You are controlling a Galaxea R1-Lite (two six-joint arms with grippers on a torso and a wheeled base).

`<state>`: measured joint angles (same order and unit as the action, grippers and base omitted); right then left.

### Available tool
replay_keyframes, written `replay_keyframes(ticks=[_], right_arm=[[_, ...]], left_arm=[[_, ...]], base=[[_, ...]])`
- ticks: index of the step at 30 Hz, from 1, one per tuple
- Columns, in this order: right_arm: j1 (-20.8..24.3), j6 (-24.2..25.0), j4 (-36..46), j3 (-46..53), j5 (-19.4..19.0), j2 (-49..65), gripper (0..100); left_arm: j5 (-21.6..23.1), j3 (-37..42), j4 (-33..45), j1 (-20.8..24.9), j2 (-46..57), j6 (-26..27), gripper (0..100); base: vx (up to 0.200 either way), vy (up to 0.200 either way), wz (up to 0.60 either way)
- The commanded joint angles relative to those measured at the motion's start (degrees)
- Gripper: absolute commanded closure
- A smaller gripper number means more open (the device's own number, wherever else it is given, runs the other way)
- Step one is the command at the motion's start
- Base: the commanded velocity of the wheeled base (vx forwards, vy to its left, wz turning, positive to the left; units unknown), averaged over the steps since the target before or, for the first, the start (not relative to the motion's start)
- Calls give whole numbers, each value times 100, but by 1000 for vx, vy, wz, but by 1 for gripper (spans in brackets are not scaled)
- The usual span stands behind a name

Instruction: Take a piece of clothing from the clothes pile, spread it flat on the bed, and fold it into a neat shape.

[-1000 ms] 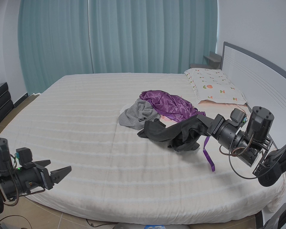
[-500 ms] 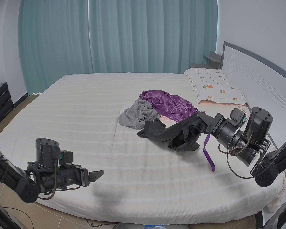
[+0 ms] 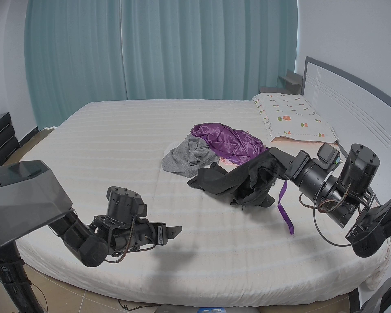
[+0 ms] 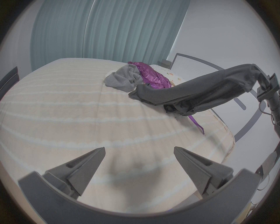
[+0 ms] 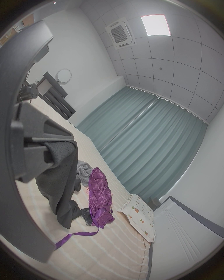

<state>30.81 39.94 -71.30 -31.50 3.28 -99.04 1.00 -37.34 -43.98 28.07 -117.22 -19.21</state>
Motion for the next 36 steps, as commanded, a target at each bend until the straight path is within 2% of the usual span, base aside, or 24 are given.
replay_keyframes(ticks=[1,12,30,36], right_arm=[[40,5,-15,91,-3,130,100],[119,-12,2,91,-3,411,100],[286,-21,-6,91,-64,789,100],[523,-21,2,56,-64,772,100]], left_arm=[[-38,-450,30,128,-459,-4,0],[-38,-1153,21,348,-1004,-12,0],[-21,-1750,4,462,-1470,-12,0],[6,-2084,-14,524,-1672,-12,0]], base=[[0,0,0],[0,0,0],[0,0,0],[0,0,0]])
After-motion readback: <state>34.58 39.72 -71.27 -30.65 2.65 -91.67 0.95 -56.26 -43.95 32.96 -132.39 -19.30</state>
